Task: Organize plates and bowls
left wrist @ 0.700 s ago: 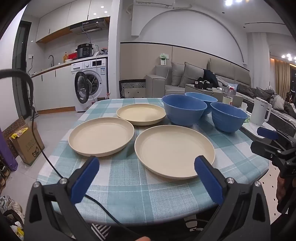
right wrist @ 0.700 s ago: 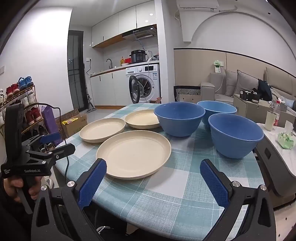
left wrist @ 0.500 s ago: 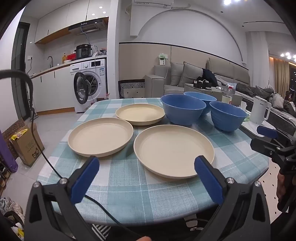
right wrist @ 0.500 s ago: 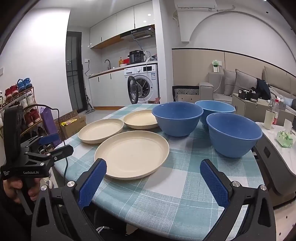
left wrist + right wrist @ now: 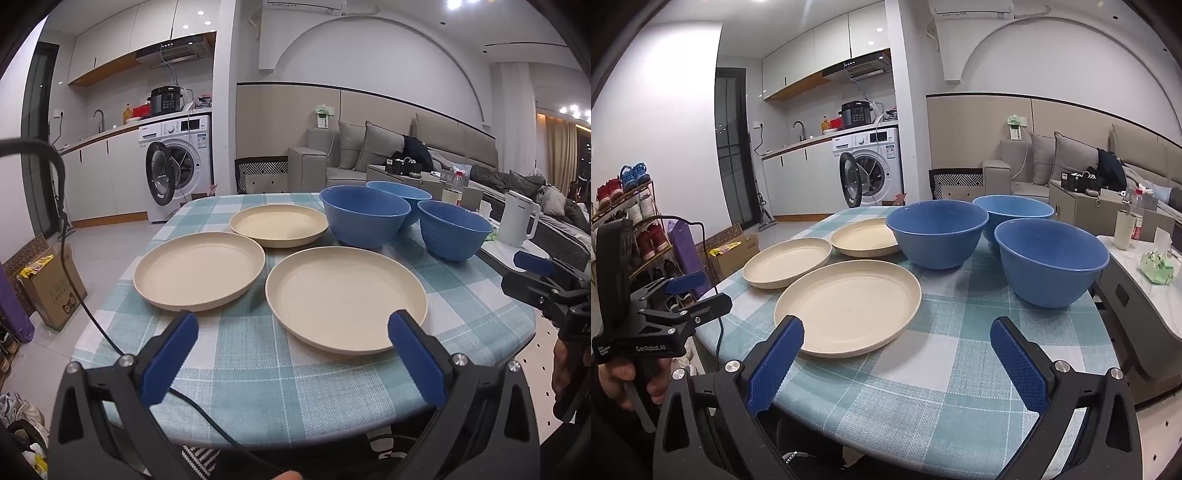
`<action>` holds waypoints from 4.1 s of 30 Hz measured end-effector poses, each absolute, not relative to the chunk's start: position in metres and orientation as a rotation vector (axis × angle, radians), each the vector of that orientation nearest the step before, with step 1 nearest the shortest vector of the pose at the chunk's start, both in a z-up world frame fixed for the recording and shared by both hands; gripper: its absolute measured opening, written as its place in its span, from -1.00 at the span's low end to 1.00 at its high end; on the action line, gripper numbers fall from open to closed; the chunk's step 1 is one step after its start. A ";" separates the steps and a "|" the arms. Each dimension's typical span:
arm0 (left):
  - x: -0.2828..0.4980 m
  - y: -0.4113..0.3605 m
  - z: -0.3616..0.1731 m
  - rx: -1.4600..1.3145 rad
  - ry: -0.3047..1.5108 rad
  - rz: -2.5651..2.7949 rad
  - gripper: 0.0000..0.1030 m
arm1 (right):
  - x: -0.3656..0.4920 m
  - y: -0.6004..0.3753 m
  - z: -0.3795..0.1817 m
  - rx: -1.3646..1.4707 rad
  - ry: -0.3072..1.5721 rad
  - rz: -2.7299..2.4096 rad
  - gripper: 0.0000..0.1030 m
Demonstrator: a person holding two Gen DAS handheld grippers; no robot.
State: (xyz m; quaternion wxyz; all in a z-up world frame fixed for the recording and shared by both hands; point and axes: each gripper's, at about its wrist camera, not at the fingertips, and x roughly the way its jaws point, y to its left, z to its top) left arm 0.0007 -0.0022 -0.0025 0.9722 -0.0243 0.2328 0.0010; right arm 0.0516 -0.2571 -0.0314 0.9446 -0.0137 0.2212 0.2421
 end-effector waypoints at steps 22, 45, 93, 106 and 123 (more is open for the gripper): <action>0.002 0.000 -0.004 -0.053 0.473 0.002 1.00 | 0.053 -0.264 -0.032 -0.016 0.453 0.472 0.99; 0.003 0.005 -0.004 -0.053 0.472 0.004 1.00 | 0.052 -0.261 -0.032 -0.027 0.441 0.465 0.99; 0.026 0.033 0.014 -0.046 0.458 0.073 1.00 | 0.078 -0.249 -0.006 -0.103 0.431 0.480 0.99; 0.051 0.055 0.039 -0.053 0.423 0.119 1.00 | 0.123 -0.224 0.012 -0.134 0.481 0.545 0.99; 0.097 0.076 0.093 -0.126 0.389 0.098 1.00 | 0.174 -0.220 0.076 -0.108 0.438 0.596 0.99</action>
